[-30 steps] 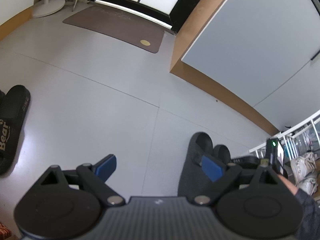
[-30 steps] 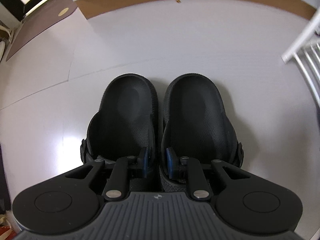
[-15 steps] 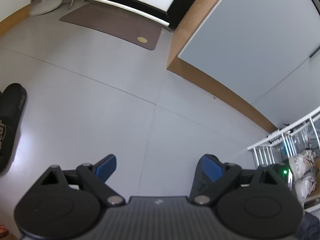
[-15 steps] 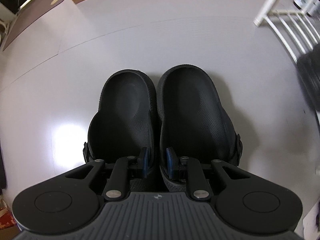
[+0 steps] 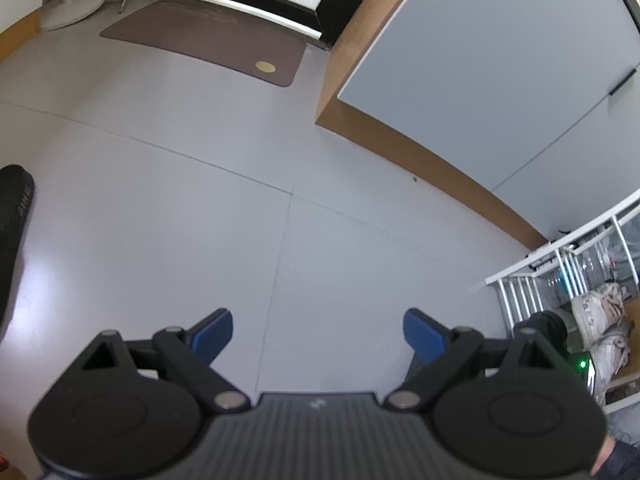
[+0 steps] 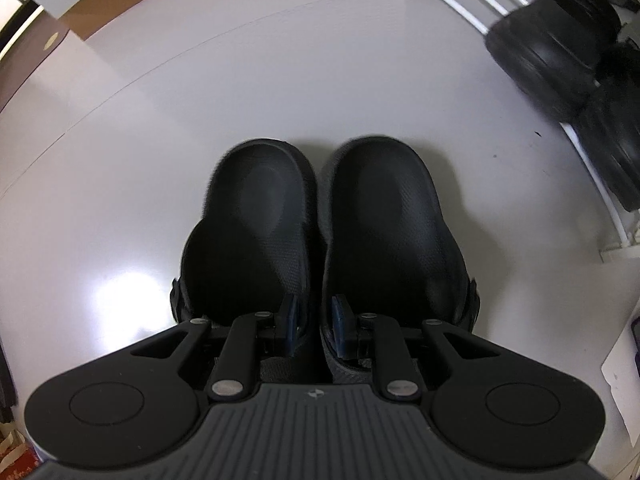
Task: Organize scattered shoes
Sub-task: 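Lift the black clogs with the right gripper and carry toward the rack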
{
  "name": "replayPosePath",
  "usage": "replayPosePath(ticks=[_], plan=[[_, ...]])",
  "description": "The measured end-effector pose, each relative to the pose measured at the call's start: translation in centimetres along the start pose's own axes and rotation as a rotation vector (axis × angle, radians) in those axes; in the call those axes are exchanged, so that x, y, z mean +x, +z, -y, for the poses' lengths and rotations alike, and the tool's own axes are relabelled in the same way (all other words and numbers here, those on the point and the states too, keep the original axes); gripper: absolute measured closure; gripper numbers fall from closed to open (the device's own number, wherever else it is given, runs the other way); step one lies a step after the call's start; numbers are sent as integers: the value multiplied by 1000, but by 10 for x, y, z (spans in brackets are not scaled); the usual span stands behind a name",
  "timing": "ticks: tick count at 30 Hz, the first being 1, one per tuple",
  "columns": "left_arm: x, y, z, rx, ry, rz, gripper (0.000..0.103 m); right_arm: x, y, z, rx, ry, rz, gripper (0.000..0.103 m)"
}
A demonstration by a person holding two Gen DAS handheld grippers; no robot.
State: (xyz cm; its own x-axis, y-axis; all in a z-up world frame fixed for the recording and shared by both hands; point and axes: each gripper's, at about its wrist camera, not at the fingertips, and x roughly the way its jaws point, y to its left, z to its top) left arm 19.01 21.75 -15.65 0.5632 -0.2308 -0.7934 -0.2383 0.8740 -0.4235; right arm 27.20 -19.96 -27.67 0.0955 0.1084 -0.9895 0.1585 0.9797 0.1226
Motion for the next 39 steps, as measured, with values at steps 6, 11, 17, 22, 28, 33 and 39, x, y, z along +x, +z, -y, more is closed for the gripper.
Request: replayPosePath(ticks=[6,11,17,22,28,33,39], plan=[[9,-3,15,39,-20,-27,9,4,-1,-5,-6,9,-48,66],[14,-4,15,33,-4,-32,8,19,9,-7,-45,-22,-165,58],[14,3,9,26,2,-36,8,31,22,-15,-47,-41,-283,58],[15,3,8,29,-3,-41,8,40,21,-17,-26,-46,-318,59],[10,4,4,14,-11,-32,8,40,15,-25,-16,-54,-346,63],[6,5,3,21,-10,-18,8,37,11,-36,-24,-70,-346,67],[7,9,-1,16,-12,-19,8,39,4,-39,0,-80,-374,64]])
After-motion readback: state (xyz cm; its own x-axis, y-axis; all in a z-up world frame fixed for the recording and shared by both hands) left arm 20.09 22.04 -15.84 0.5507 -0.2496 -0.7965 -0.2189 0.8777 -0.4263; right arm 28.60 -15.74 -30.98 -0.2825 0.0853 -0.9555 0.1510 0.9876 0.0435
